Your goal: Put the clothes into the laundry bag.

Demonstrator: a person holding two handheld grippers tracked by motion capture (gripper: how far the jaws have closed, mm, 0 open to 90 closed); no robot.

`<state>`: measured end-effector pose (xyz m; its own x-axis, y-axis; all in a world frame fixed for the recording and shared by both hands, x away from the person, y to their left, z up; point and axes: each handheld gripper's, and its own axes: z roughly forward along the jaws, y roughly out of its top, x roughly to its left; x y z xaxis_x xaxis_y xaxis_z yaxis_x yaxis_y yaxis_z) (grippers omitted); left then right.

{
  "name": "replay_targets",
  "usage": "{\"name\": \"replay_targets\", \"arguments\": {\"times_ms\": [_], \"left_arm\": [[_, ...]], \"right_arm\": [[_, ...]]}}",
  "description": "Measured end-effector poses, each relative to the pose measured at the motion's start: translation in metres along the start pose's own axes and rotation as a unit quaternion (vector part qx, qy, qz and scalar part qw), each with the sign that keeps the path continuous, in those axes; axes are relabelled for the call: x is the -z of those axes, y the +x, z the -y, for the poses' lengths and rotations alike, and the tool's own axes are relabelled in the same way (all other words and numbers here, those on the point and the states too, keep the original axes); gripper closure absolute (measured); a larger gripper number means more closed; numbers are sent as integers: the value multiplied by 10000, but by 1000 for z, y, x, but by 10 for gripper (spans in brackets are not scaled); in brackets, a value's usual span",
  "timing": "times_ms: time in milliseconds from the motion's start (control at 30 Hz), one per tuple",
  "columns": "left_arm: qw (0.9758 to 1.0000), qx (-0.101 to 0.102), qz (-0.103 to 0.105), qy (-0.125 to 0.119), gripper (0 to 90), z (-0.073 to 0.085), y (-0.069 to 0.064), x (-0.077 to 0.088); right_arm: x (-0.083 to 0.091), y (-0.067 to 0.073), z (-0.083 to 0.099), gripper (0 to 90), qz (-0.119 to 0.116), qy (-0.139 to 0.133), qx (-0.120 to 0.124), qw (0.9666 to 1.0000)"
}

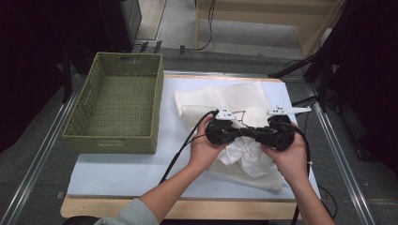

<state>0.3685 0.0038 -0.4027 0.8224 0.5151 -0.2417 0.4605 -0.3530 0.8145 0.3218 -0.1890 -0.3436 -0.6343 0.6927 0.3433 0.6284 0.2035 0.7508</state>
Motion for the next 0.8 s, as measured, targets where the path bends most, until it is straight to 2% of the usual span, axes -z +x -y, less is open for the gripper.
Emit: {"name": "replay_targets", "arguments": {"times_ms": [33, 100, 167, 333, 533, 600, 667, 800], "left_arm": [[9996, 263, 117, -34, 900, 0, 8, -2], [9987, 469, 221, -14, 900, 1, 17, -4], [9981, 533, 289, 107, 900, 2, 23, -4], [9985, 419, 220, 279, 900, 3, 24, 4], [9985, 265, 206, 444, 871, 5, 23, 15], [9980, 206, 260, 539, 853, 4, 23, 20], [9976, 238, 399, 518, 849, 5, 24, 25], [9978, 79, 268, 598, 864, 6, 25, 42]], "right_arm": [[0, -1, 0, 885, -20, -3, -12, 10000], [-1, -2, 1, 884, 28, 28, 0, 10000], [-5, -5, 3, 883, 98, 67, 9, 9999], [-17, -13, 10, 882, 145, 221, 31, 9996], [-23, -16, 13, 883, 236, 319, 153, 9991], [-25, -19, 14, 883, 298, 353, 167, 9988], [-26, -22, 16, 883, 253, 345, 82, 9991], [-26, -24, 16, 883, 256, 369, 85, 9990]]}}
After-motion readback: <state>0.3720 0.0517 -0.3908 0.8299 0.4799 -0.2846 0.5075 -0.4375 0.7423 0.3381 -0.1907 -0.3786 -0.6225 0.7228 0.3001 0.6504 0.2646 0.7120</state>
